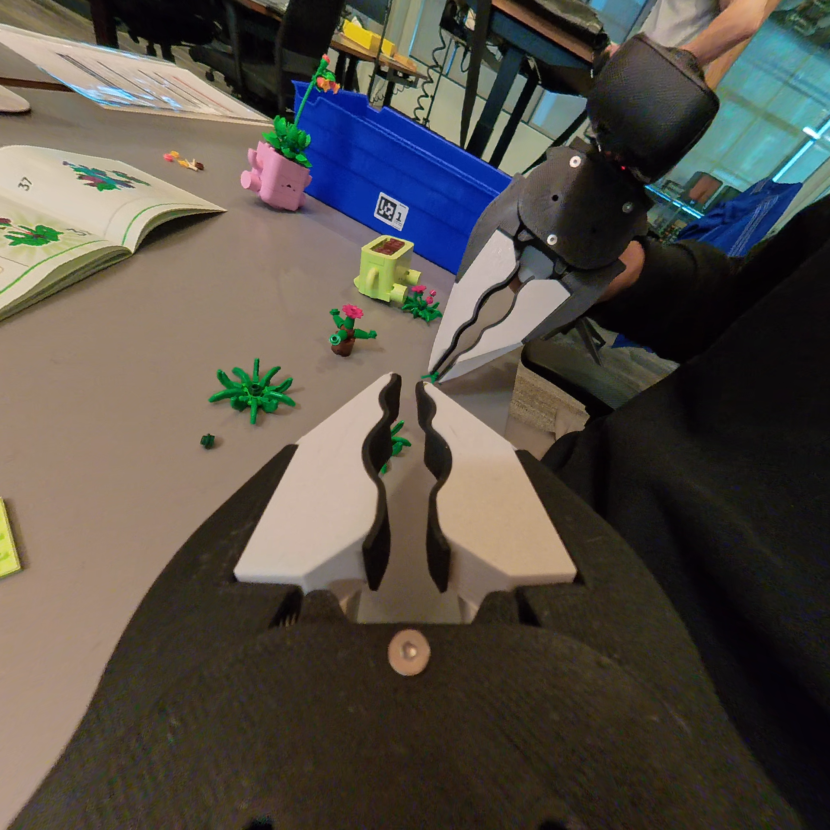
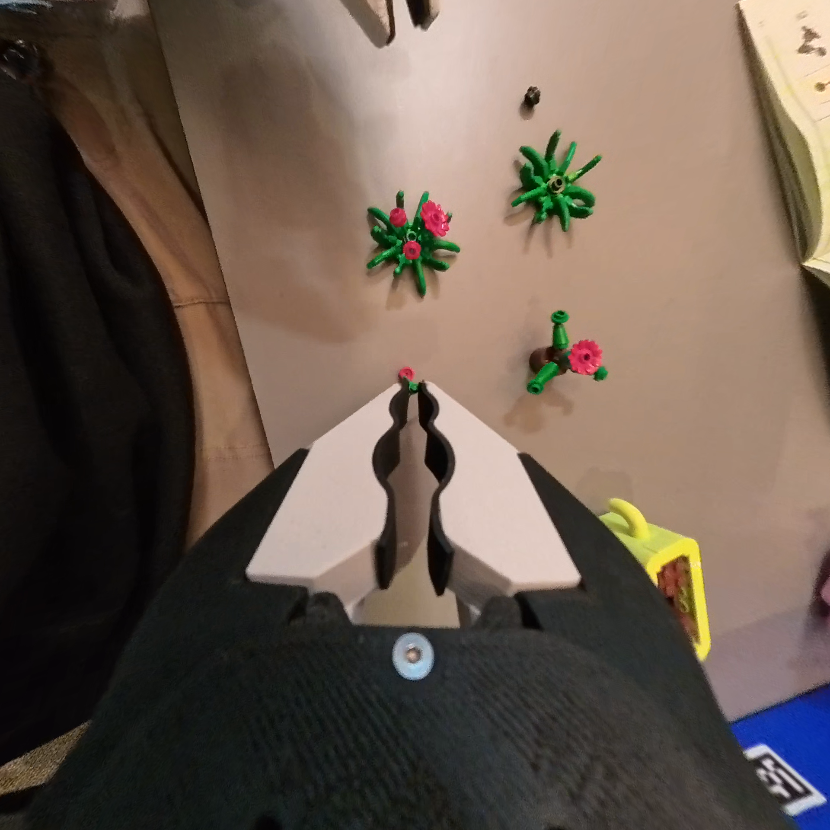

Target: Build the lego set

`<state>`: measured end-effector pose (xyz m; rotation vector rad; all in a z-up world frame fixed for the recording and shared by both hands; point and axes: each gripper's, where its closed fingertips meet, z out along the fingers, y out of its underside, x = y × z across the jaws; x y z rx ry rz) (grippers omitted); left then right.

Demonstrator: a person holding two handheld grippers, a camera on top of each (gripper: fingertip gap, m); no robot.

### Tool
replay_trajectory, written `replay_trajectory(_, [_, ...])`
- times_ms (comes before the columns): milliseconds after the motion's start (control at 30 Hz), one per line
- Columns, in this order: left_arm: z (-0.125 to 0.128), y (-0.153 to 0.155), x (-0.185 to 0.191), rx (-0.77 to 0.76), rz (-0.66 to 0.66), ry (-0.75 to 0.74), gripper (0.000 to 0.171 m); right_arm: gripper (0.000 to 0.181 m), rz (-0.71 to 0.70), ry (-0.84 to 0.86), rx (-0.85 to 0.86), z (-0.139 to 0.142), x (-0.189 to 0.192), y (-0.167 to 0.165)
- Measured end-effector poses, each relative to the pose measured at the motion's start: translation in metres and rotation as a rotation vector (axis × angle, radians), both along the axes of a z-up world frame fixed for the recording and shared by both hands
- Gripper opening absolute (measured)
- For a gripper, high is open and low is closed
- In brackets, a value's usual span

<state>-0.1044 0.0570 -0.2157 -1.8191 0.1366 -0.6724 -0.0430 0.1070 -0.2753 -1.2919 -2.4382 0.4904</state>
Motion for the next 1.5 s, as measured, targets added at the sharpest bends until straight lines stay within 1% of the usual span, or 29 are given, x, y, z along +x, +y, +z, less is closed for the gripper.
replay_trajectory(300, [-0.002,-0.001,-0.004,-0.006,0.000,-0.018,0.004,0.002,0.011,-0.037,0.055,-0.010,-0.003,0.002])
replay_trajectory(667, [-0.001,-0.001,-0.006,0.000,0.002,-0.031,0.003,0.002,0.054,-0.079,0.149,-0.010,-0.004,0.001])
replay_trajectory(867, [-0.002,-0.001,-0.006,-0.003,0.007,-0.022,0.003,0.002,0.133,-0.121,0.277,-0.011,-0.006,-0.001])
replay_trajectory(1167, [-0.001,-0.002,-0.010,-0.002,0.022,-0.022,0.002,0.002,0.303,-0.151,0.527,-0.011,-0.007,-0.004])
replay_trajectory(1500, [0.000,-0.003,-0.015,0.002,0.023,-0.059,0.002,0.002,0.339,-0.210,0.553,-0.011,-0.009,-0.004])
